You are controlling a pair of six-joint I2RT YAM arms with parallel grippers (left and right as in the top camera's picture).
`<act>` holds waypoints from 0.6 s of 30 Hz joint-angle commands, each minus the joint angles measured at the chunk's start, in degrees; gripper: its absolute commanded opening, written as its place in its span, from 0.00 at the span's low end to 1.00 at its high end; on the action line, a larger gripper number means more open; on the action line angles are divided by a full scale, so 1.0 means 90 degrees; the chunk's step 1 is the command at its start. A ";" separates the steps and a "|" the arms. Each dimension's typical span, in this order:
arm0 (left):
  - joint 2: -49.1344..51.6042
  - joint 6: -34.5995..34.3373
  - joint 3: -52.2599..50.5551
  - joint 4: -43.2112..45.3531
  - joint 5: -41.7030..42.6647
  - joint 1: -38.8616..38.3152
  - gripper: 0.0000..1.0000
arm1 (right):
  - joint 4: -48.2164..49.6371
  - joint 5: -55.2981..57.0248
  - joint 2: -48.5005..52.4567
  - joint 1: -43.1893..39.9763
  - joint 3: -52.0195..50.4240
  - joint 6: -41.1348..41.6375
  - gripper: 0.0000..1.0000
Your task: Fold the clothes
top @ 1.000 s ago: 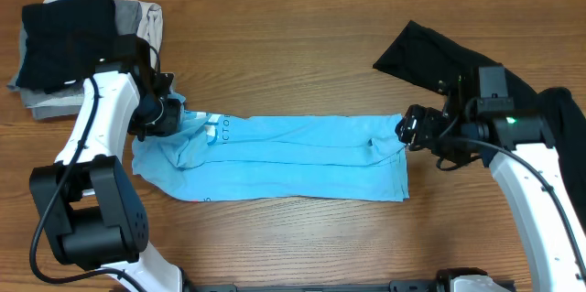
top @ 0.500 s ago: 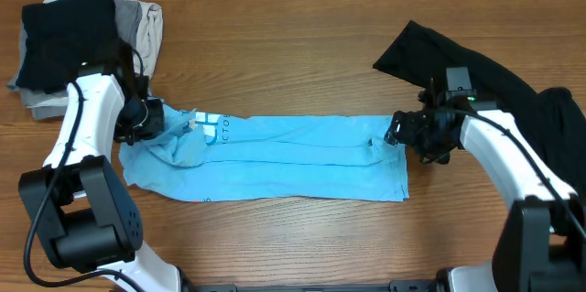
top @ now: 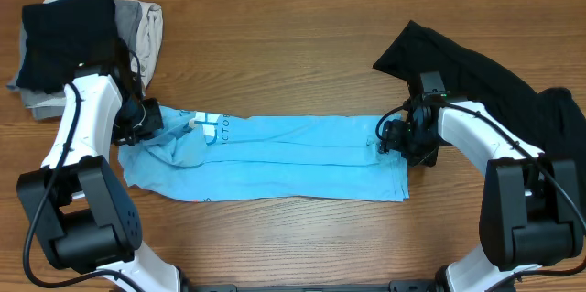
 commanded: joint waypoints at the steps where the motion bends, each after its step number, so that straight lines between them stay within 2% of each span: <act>1: -0.0146 -0.0182 0.0112 -0.0061 -0.0063 0.0160 0.04 | 0.0090 0.0058 0.0114 0.0034 -0.0160 0.0248 0.58; 3: -0.0146 -0.0182 0.0112 -0.0102 -0.0063 0.0194 0.04 | 0.0117 0.0058 0.0114 0.0032 -0.0231 0.0372 0.34; 4: -0.0146 -0.0182 0.0112 -0.0124 -0.0063 0.0206 0.04 | 0.0104 0.0056 0.0114 0.0032 -0.0245 0.0423 0.25; 6: -0.0146 -0.0182 0.0112 -0.0153 -0.0061 0.0216 0.04 | 0.0056 0.0068 0.0114 0.0012 -0.0248 0.0427 0.09; 7: -0.0146 -0.0185 0.0112 -0.0153 -0.0058 0.0216 0.04 | 0.0034 0.0085 0.0109 -0.0029 -0.0238 0.0427 0.05; 13: -0.0146 -0.0180 0.0112 -0.0172 0.0457 0.0211 0.04 | -0.0330 0.0333 0.0107 -0.0867 0.0022 0.0359 0.04; 18: -0.0146 -0.0180 0.0112 -0.0131 0.0945 0.0141 0.04 | -0.0918 0.0328 0.0102 -0.1826 0.0542 -0.0221 0.04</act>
